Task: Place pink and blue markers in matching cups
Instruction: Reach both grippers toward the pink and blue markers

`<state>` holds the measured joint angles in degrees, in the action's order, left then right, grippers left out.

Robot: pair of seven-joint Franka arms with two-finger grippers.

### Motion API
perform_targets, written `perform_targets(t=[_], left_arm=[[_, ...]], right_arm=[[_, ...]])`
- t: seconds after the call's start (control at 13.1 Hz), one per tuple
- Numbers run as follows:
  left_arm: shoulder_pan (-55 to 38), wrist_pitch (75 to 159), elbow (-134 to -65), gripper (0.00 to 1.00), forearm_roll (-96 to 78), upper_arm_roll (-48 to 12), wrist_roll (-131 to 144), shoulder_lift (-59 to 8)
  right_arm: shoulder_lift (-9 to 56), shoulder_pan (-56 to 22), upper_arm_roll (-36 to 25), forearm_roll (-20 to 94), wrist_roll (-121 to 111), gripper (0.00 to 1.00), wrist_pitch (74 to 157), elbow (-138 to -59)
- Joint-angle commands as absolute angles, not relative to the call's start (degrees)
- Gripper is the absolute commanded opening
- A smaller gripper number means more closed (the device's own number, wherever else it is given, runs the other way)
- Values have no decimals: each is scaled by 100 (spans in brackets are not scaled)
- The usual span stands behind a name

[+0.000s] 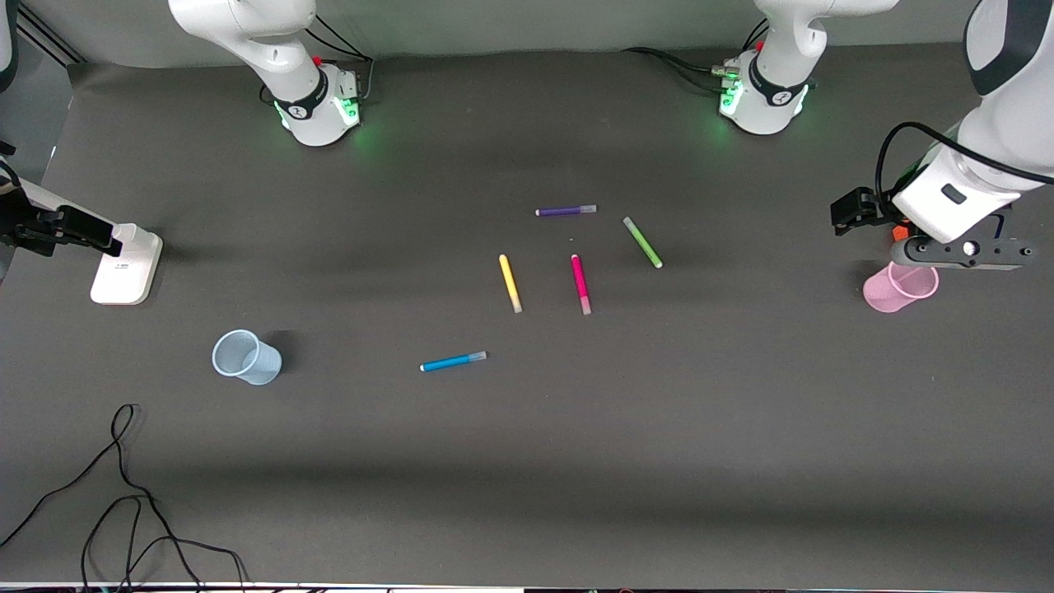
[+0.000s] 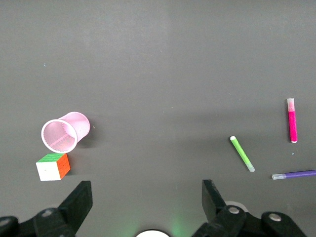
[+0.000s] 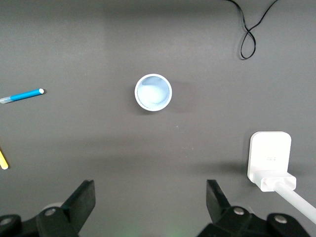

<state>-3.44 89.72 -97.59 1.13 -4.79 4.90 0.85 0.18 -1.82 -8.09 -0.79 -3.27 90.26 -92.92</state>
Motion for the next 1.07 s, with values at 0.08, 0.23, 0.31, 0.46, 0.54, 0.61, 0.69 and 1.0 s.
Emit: perform_targets(t=[0.08, 0.23, 0.31, 0.46, 0.54, 0.61, 0.69, 1.0], left_arm=[[-299, 8886, -9913, 99, 61, -510, 492, 167], [-299, 8877, -9949, 99, 53, -510, 492, 184], [-308, 8886, -9967, 99, 53, -510, 492, 193], [-308, 9017, -10176, 98, 53, -518, 483, 289], [-316, 9157, -10317, 98, 9, -519, 492, 334], [-308, 9245, -10388, 98, -313, -510, 510, 317], [-290, 9342, -10432, 98, -569, -501, 518, 255], [-378, 10351, -11266, 98, -659, -536, 571, 255]], right_arm=[[-18, -132, -756, -193, -404, 100, 9070, -9255], [-18, -132, -756, -193, -396, 100, 9070, -9246], [-9, -132, -756, -193, -396, 100, 9070, -9229], [17, -132, -756, -193, -413, 100, 9070, -9220], [18, -132, -756, -150, -439, 100, 9070, -9211], [26, -123, -765, -132, -448, 100, 9070, -9202], [35, -140, -756, -141, -466, 100, 9070, -9193], [158, -552, -721, -141, -378, 100, 9158, -9193]])
